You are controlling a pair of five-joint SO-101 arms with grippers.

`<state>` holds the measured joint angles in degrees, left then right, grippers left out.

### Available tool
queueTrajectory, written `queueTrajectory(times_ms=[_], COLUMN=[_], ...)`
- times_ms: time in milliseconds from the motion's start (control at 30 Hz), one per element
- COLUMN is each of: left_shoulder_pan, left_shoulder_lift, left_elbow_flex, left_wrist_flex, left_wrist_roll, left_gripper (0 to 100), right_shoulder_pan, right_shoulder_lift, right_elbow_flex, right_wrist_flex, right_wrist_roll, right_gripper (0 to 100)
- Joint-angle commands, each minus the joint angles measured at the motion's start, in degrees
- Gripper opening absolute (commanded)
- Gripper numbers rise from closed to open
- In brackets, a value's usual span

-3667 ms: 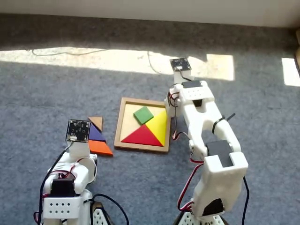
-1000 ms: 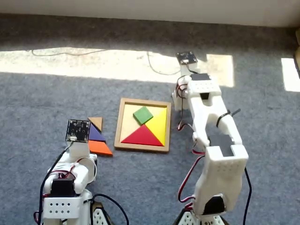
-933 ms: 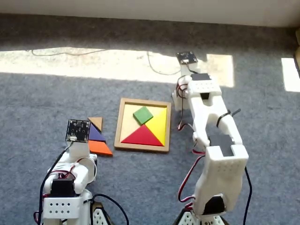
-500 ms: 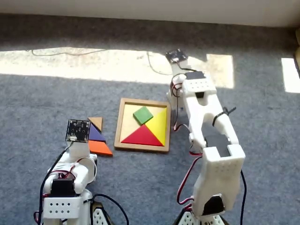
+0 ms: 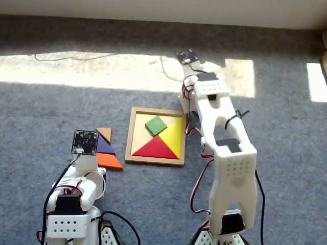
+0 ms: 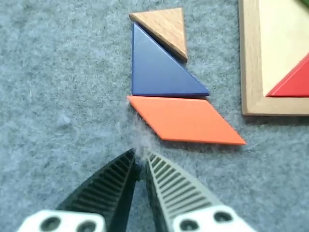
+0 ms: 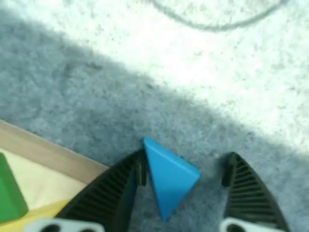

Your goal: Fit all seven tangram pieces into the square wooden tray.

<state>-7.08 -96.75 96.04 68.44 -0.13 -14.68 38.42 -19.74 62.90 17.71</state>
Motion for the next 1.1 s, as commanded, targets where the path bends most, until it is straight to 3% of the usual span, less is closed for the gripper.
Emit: queueTrajectory(times_ms=[0, 667, 867, 1067], left_shoulder_pan=[0.7, 0.7, 0.7, 0.7], left_shoulder_lift=[-0.5, -0.5, -0.5, -0.5], left_elbow_flex=[1.5, 1.5, 1.5, 1.5], left_wrist_flex=[-0.8, -0.8, -0.8, -0.8], left_wrist_roll=[-0.4, -0.4, -0.4, -0.4], left_gripper=[1, 1, 1, 1], right_shoulder_pan=[0.8, 0.5, 0.7, 1.8], right_shoulder_lift=[0.2, 2.6, 2.6, 2.3], right_elbow_flex=[-3.4, -3.5, -3.5, -3.3], right_wrist_flex=[1.0, -0.3, -0.6, -0.3], right_wrist_roll=[0.5, 11.3, 11.5, 15.5], right_gripper=[23.8, 23.5, 13.9, 13.4])
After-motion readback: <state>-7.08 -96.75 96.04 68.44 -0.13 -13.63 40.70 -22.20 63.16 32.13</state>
